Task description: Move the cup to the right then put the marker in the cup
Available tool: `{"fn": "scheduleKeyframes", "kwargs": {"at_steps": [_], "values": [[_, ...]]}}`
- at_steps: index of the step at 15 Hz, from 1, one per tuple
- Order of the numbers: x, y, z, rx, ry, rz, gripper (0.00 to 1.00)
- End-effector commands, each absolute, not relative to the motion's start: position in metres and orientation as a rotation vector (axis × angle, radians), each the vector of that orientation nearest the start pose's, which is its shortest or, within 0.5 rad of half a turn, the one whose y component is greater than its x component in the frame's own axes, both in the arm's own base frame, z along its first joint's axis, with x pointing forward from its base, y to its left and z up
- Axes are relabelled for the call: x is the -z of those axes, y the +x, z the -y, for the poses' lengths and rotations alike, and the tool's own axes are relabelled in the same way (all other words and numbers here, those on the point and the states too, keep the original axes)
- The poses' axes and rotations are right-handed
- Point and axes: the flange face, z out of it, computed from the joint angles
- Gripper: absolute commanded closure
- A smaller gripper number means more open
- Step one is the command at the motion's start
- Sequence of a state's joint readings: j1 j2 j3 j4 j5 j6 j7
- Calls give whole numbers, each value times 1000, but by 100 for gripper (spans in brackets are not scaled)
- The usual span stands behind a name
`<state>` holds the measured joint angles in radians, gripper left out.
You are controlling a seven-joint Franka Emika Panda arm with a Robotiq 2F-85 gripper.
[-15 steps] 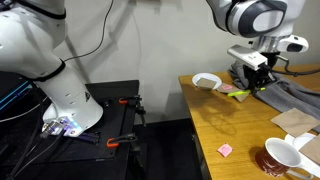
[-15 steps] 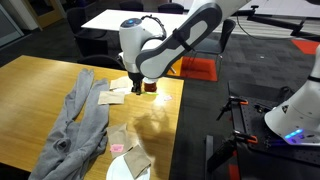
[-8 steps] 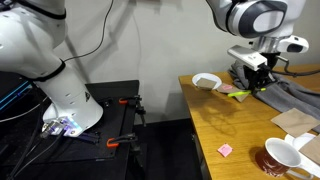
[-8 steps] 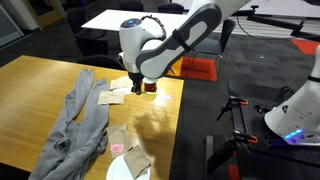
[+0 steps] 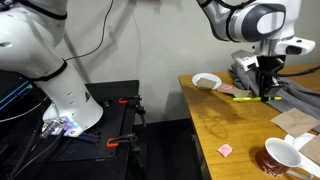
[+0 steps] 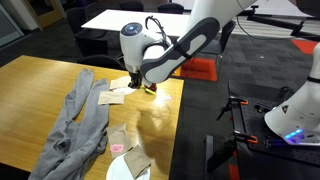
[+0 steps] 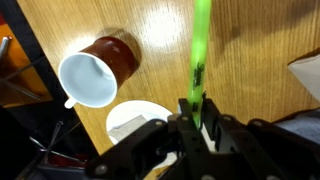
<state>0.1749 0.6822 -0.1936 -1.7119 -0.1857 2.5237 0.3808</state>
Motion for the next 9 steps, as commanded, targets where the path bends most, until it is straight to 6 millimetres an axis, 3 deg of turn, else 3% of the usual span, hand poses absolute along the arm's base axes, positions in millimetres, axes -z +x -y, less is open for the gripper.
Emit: {"fn": "scheduleKeyframes", "kwargs": {"at_steps": [1, 9], "values": [[-213, 697, -4, 444, -3334, -574, 95], [-207, 712, -2, 777, -3291, -1041, 95]]}}
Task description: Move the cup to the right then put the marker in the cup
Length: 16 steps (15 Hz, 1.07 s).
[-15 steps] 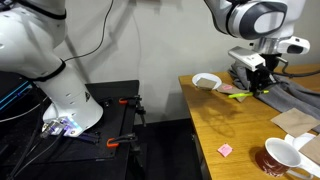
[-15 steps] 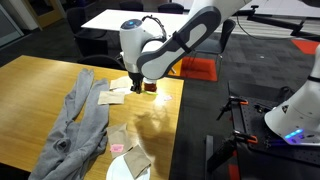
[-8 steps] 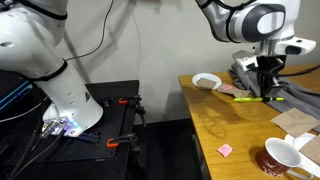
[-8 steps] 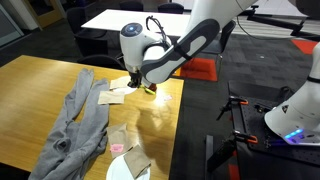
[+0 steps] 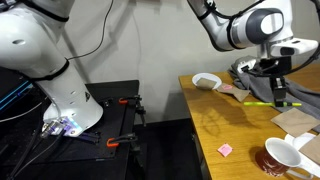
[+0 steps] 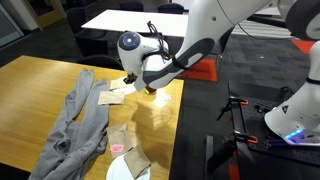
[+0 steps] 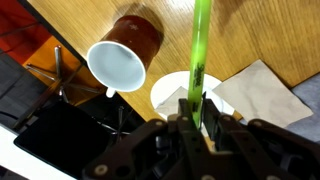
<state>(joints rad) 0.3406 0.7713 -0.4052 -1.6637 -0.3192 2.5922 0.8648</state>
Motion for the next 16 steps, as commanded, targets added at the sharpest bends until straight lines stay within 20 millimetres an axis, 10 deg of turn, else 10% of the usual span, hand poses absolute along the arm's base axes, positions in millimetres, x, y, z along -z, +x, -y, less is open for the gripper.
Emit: {"fn": "scheduleKeyframes", "kwargs": {"at_steps": [1, 16], "values": [[-207, 715, -2, 831, -3276, -1103, 95], [-215, 733, -3, 1445, -2865, -1996, 95]]}}
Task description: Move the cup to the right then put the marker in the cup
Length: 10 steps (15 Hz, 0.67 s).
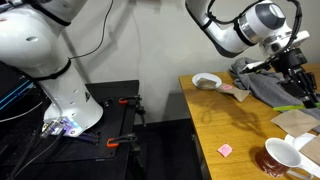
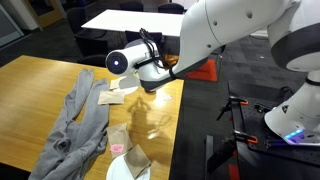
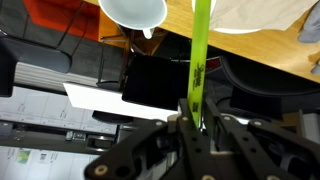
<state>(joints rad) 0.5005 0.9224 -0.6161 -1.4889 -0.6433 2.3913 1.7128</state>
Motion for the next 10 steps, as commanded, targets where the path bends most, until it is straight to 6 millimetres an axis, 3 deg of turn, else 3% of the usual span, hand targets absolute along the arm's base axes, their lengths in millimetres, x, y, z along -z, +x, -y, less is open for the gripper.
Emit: {"fn": "scheduleKeyframes", "kwargs": {"at_steps": [1, 10], "values": [[-216, 733, -3, -966, 1847, 1345, 95], [-221, 722, 0, -932, 1420, 1507, 95]]}}
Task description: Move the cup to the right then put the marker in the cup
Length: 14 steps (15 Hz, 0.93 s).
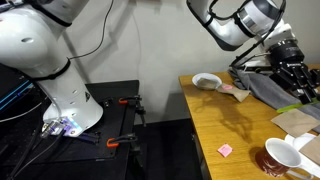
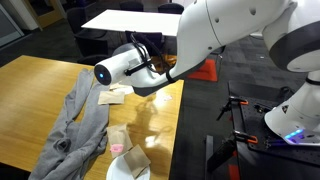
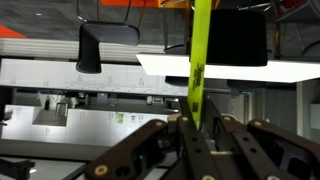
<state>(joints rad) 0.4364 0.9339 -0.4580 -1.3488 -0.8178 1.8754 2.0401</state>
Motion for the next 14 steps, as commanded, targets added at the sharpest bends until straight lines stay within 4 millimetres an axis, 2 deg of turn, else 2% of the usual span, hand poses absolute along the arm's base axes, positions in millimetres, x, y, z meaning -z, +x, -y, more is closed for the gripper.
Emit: {"fn": "scheduleKeyframes", "kwargs": {"at_steps": [1, 6, 14], "values": [[-220, 721, 2, -931, 1375, 1523, 95], [-213, 720, 17, -914, 1235, 1540, 95], [-173, 724, 47, -853, 1207, 1502, 95]]}}
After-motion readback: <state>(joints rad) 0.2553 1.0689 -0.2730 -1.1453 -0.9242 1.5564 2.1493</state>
